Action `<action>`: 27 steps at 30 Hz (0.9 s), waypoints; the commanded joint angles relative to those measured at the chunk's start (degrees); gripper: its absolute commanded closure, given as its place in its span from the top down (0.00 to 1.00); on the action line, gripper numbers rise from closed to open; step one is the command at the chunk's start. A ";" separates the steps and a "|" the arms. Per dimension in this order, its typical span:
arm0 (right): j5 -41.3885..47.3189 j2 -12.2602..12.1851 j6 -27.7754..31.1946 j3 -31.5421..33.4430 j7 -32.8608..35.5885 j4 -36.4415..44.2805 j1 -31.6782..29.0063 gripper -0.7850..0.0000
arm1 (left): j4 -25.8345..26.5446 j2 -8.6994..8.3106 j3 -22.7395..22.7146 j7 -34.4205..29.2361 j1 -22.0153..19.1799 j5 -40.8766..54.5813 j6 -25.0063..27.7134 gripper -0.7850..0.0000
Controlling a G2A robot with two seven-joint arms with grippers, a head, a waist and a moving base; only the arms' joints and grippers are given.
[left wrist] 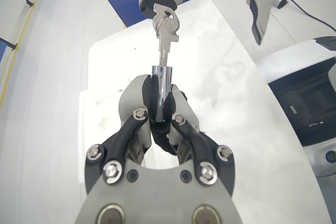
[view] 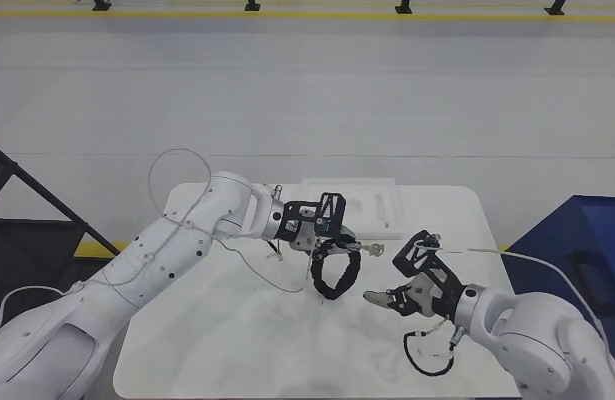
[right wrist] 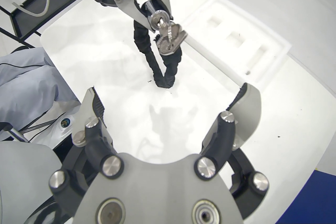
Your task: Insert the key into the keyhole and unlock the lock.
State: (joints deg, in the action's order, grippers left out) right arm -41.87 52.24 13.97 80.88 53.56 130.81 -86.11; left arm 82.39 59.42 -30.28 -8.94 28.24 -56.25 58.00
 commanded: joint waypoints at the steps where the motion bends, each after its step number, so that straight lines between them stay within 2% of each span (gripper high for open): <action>1: -1.47 -0.17 3.43 0.46 -0.45 0.16 0.42 1.00 | 0.30 -0.14 0.36 -1.94 -0.33 1.69 0.00 0.00; 4: -4.96 -0.51 11.08 0.97 -2.23 -0.08 1.25 1.00 | 0.87 -0.28 1.08 -4.51 -0.93 4.07 0.00 0.00; 8: -11.79 -0.86 17.77 1.42 -4.75 0.29 1.84 1.00 | 1.51 -0.35 2.17 -7.73 -2.03 6.75 0.00 0.00; 13: -21.12 -1.11 23.33 1.58 -10.81 1.90 1.33 1.00 | 1.99 -0.39 2.66 -9.75 -2.62 8.86 0.00 0.00; 15: -24.92 -1.20 24.49 1.72 -13.08 2.79 0.68 0.88 | 2.01 -0.40 2.86 -10.51 -2.79 9.50 0.00 0.00; 16: -26.81 -1.23 24.91 1.72 -14.20 3.40 0.34 0.79 | 1.99 -0.39 2.96 -10.81 -2.86 9.89 0.00 0.00; 17: -28.51 -1.25 25.19 1.65 -15.26 3.83 -0.09 0.68 | 1.99 -0.37 3.03 -11.07 -2.96 10.19 0.00 0.00; 18: -30.36 -1.28 25.64 1.54 -16.32 3.83 -0.26 0.49 | 1.93 -0.34 3.13 -11.28 -3.03 10.52 0.00 0.00; 21: -35.37 -1.34 26.18 0.70 -18.07 3.83 -0.70 0.48 | 1.72 -0.16 3.39 -11.67 -3.32 11.26 0.00 0.00; 24: -39.05 -1.30 26.38 -0.59 -20.04 3.83 -0.40 0.42 | 1.37 0.09 3.81 -12.03 -3.62 11.88 0.00 0.00; 27: -42.96 -1.24 25.93 -1.71 -21.74 3.83 0.07 0.39 | 1.07 0.35 4.22 -12.47 -4.04 12.32 0.00 0.00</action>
State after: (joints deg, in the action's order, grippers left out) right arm -83.52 50.98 40.11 79.49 32.24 134.64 -86.17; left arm 83.55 59.69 -26.17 -21.31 24.32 -44.06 58.00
